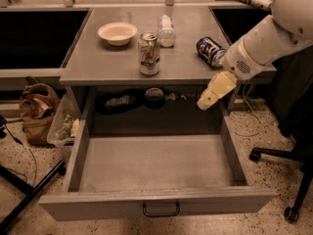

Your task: Place 7up can into top drawer

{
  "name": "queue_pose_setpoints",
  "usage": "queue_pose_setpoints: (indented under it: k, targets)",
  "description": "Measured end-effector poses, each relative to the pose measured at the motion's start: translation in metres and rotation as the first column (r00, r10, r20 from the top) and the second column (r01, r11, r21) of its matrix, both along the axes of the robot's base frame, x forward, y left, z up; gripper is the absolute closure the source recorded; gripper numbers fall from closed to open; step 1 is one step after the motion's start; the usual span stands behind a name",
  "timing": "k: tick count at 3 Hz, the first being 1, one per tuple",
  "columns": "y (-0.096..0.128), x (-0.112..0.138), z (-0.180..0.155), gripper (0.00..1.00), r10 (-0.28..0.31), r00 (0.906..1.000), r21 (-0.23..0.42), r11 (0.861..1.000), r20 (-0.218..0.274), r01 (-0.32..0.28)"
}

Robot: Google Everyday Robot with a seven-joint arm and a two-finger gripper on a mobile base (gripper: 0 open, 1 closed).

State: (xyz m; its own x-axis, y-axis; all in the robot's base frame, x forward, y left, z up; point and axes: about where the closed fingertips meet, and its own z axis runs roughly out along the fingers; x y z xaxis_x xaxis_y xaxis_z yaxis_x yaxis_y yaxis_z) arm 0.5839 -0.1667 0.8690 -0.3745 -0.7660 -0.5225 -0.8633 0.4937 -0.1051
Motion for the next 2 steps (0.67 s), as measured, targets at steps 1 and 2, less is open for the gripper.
queue_pose_setpoints:
  k: [1,2]
  targets:
    - [0.006,0.033,0.015,0.0,-0.01,0.999,0.073,0.997,0.045,0.007]
    - [0.011,0.073,0.032,0.0,-0.016,0.9973,0.146,0.989,0.072,0.006]
